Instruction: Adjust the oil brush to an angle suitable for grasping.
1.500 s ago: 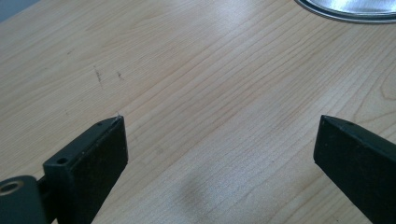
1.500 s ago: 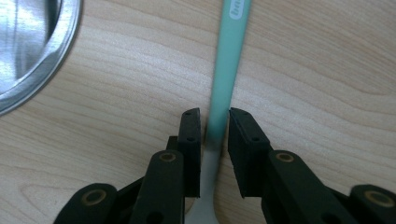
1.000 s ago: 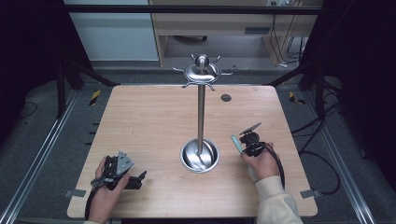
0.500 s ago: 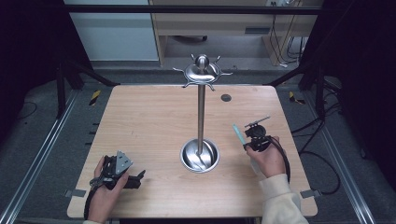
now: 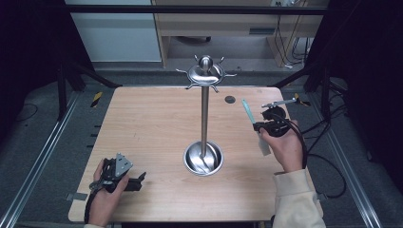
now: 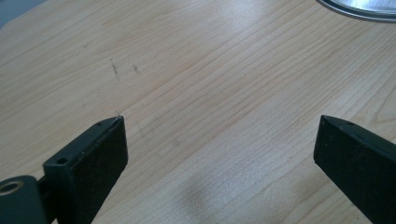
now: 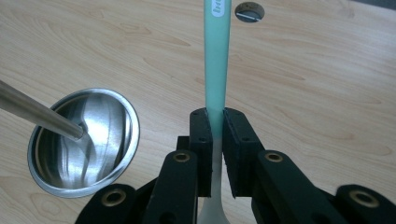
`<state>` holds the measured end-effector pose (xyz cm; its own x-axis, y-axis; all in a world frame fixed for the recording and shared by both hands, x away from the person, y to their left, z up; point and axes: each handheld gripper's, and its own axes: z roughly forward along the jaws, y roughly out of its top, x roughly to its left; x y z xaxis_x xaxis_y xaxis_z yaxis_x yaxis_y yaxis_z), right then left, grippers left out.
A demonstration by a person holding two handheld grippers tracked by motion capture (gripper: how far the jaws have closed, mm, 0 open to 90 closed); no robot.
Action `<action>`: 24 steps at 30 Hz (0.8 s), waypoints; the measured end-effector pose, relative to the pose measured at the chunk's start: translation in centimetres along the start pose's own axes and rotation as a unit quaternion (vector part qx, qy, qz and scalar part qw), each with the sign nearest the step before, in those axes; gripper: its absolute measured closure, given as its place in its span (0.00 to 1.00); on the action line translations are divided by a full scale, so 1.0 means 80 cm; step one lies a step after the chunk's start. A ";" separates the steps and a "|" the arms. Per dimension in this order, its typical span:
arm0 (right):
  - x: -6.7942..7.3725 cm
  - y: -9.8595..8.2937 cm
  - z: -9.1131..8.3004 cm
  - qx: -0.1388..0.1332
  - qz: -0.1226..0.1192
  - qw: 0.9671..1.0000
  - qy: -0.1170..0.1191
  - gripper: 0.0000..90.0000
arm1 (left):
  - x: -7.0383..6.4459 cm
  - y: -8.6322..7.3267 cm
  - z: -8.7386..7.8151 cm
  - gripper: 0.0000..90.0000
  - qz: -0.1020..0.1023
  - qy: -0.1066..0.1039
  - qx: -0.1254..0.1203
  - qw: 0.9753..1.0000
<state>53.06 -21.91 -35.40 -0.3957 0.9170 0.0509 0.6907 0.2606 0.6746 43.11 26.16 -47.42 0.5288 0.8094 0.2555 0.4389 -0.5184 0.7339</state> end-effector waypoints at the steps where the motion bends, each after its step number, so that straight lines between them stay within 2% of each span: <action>1: 0.000 -0.001 -0.002 -0.002 0.000 1.000 0.000 0.92 | 0.000 0.001 0.000 0.03 0.002 0.001 0.001 1.000; 3: 0.000 -0.004 -0.005 -0.010 -0.002 1.000 -0.001 0.92 | -0.001 0.001 -0.001 0.03 0.006 0.000 0.002 1.000; 6: 0.003 -0.006 -0.012 -0.027 -0.004 1.000 0.012 0.92 | -0.001 0.002 -0.002 0.03 0.005 -0.001 -0.001 1.000; 8: 0.006 -0.005 -0.021 -0.045 -0.006 0.999 0.021 0.92 | 0.001 0.002 -0.003 0.03 0.005 -0.002 -0.003 1.000; 12: 0.013 -0.003 -0.044 -0.073 -0.013 0.997 0.022 0.92 | 0.002 0.002 -0.003 0.03 -0.001 -0.003 -0.008 1.000; 17: 0.020 -0.001 -0.074 -0.116 -0.023 0.993 0.030 0.92 | 0.002 0.003 -0.002 0.03 0.004 -0.002 -0.005 1.000; 24: 0.031 0.002 -0.106 -0.158 -0.038 0.986 0.034 0.92 | 0.000 0.004 -0.002 0.03 0.006 -0.005 -0.004 1.000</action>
<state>47.06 -22.18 -28.89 -0.4868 0.8729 0.0329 0.4388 0.2118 0.8732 43.16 26.06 -47.12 0.5414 0.8000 0.2587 0.4258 -0.5262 0.7361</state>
